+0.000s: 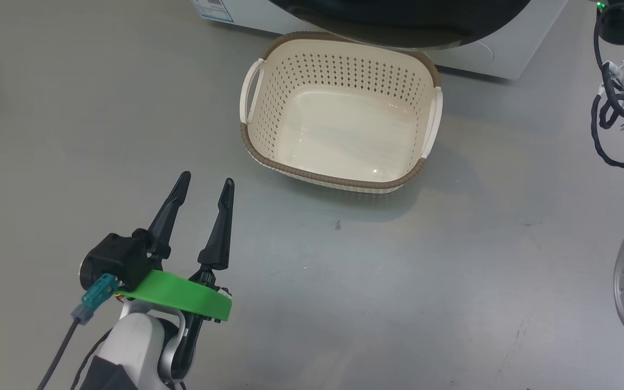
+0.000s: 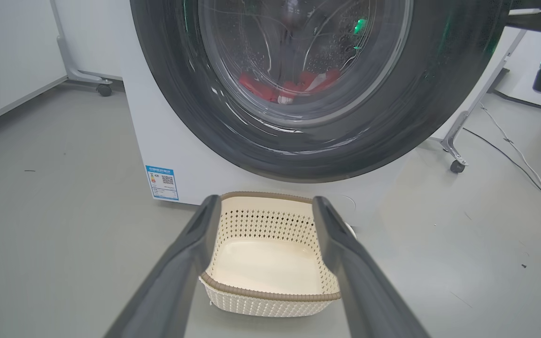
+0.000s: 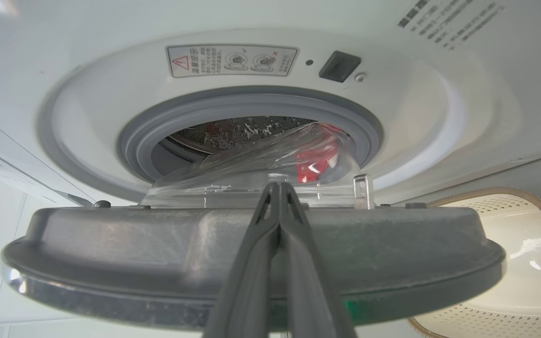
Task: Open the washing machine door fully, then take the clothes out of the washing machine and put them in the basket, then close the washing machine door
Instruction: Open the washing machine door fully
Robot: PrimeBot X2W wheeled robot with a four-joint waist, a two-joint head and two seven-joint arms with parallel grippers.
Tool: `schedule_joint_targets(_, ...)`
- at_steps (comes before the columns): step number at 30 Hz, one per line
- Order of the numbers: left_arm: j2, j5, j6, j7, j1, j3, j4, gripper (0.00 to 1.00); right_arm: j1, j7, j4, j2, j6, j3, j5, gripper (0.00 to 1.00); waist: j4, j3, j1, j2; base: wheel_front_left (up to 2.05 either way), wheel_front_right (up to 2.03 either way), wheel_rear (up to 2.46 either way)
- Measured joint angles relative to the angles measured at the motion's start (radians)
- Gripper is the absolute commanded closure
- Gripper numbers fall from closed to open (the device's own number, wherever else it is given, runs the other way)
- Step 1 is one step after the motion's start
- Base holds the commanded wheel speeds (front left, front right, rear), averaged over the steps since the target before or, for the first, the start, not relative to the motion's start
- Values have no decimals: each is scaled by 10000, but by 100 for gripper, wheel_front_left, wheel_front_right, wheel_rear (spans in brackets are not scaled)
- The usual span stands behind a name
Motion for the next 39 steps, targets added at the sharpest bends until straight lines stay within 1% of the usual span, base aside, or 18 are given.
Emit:
schedule_joint_targets(3, 0, 0, 0, 0, 0, 8, 10, 0, -18, 117, 207, -23, -38, -132, 128, 100, 39, -11, 0, 0, 0, 0, 0)
schedule_joint_targets(6, 0, 0, 0, 0, 0, 13, 17, 0, -128, 324, 374, -31, -88, -345, 510, 100, 70, -17, 0, 0, 0, 0, 0)
schedule_joint_targets(15, -2, 2, 0, 0, 1, 13, 35, 0, -284, 905, 757, -46, -94, -230, 637, 100, 84, -42, 0, 0, 0, 0, 0)
schedule_joint_targets(25, -2, 2, 0, 0, 0, 40, 33, 0, -290, 1158, 1118, -2, -104, -153, 640, 100, 50, -114, 0, 0, 0, 0, 0)
schedule_joint_targets(39, -2, 81, 0, 0, 3, 155, 107, 0, -38, 1440, 1684, 54, -105, -182, 1081, 100, -61, -442, 0, 0, 0, 0, 0)
